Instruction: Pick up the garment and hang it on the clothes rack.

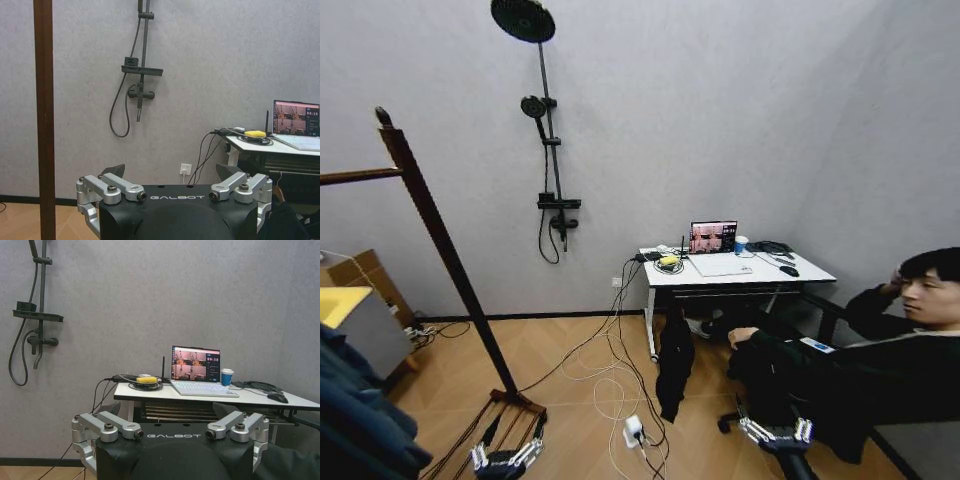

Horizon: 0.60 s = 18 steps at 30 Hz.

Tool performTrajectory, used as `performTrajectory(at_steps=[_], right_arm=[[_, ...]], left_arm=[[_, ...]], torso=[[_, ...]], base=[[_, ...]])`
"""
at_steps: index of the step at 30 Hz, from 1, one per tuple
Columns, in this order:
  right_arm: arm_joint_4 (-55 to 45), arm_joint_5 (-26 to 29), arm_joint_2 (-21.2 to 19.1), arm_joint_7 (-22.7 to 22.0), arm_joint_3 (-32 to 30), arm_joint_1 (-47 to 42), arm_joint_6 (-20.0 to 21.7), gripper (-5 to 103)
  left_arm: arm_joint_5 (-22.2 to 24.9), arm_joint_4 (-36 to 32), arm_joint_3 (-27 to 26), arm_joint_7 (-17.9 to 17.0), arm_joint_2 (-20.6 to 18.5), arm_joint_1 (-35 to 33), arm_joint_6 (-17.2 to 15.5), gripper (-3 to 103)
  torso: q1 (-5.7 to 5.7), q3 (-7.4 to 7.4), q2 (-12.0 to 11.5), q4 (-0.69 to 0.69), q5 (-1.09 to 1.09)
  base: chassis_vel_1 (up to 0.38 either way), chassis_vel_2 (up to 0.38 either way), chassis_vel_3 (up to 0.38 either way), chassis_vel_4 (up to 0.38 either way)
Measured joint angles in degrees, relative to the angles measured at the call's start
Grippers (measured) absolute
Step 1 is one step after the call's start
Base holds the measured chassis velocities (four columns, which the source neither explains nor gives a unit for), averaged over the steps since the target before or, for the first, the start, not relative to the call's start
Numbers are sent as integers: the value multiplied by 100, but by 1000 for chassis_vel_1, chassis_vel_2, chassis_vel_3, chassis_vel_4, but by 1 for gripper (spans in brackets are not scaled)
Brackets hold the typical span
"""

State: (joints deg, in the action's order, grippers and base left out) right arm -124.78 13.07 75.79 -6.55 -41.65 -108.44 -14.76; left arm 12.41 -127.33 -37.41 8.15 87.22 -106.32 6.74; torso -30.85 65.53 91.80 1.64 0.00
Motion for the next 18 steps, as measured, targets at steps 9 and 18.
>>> performTrajectory(at_steps=[9,18], right_arm=[[0,0,0,0,0,0,0,100],[0,0,0,0,0,0,0,100]], left_arm=[[0,0,0,0,0,0,0,100],[0,0,0,0,0,0,0,100]], torso=[[0,0,0,0,0],[-1,0,0,0,0]], base=[[0,0,0,0],[0,0,0,0]])
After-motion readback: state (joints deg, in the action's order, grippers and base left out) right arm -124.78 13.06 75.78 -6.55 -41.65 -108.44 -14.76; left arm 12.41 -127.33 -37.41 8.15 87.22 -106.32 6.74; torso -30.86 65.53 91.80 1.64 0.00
